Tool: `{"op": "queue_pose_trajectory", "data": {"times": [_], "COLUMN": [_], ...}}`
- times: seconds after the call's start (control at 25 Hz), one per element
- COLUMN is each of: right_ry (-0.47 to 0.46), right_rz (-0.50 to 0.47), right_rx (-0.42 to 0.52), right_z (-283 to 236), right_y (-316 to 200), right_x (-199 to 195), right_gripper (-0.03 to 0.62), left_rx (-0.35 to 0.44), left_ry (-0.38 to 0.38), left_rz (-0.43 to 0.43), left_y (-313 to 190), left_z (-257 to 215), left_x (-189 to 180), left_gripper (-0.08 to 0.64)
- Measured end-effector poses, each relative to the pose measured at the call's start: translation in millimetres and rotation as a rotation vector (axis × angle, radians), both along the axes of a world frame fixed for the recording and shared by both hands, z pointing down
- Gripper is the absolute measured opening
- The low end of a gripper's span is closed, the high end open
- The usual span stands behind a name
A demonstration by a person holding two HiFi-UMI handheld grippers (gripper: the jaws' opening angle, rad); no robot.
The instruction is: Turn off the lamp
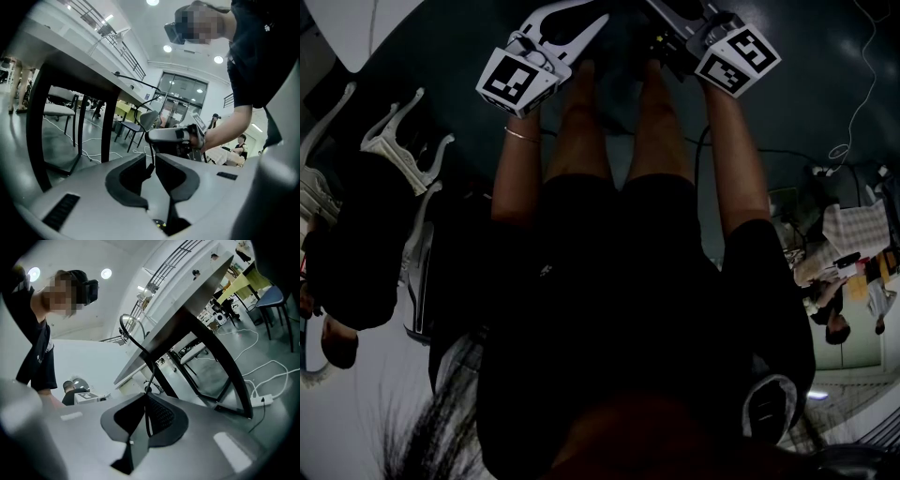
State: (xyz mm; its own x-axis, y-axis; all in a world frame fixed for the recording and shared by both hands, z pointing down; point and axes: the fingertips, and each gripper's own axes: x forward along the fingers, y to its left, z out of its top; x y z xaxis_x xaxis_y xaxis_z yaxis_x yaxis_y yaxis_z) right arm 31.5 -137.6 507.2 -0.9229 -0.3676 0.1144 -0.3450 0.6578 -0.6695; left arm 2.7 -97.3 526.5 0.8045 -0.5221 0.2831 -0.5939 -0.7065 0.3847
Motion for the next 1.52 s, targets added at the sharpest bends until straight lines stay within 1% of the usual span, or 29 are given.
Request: {"op": "queue_pose_trajectory", "data": {"times": [0.12, 0.24, 0.36, 0.52, 0.76, 0.84, 0.96, 1.12, 1.28, 1.44, 1.52], "right_ry": [0.014, 0.069, 0.116, 0.145, 0.220, 0.239, 0.262, 0.291, 0.284, 0.305, 0.306], "right_rz": [0.013, 0.003, -0.013, -0.006, -0.010, -0.003, 0.004, 0.010, 0.015, 0.020, 0.031], "right_rx": [-0.013, -0.006, -0.007, -0.026, -0.033, -0.036, -0.046, -0.060, -0.067, -0.079, -0.087], "right_z": [8.5, 20.7, 34.0, 48.2, 71.1, 77.9, 85.7, 94.8, 100.3, 108.7, 110.6], "right_y": [-0.1, 4.7, 9.4, 10.8, 16.4, 17.0, 19.1, 21.5, 24.5, 28.8, 29.6], "right_x": [2.1, 4.9, 5.3, 7.4, 12.7, 15.1, 19.6, 23.6, 24.9, 30.5, 33.0], "right_gripper": [0.017, 0.017, 0.018, 0.018, 0.018, 0.018, 0.018, 0.018, 0.018, 0.018, 0.018], "left_rx": [0.007, 0.012, 0.022, 0.038, 0.037, 0.042, 0.053, 0.063, 0.076, 0.064, 0.066], "left_ry": [0.016, 0.005, 0.003, 0.035, 0.010, 0.023, 0.027, -0.004, 0.037, -0.006, -0.008], "left_rz": [-0.016, 0.009, 0.027, 0.012, 0.023, 0.011, 0.012, 0.048, 0.014, 0.038, 0.038], "left_y": [-4.9, -3.4, -3.1, -8.8, -6.8, -9.2, -9.2, -4.5, -10.7, -5.4, -4.6], "left_z": [-4.9, -8.8, -11.9, -20.9, -20.6, -25.3, -32.8, -32.0, -40.6, -36.6, -37.4], "left_x": [-2.7, 1.0, 3.1, 3.0, -1.0, -0.7, 2.2, 5.0, 5.7, 5.3, 5.3], "left_gripper": [0.058, 0.054, 0.021, 0.014, 0.006, 0.006, 0.006, 0.006, 0.006, 0.006, 0.006]}}
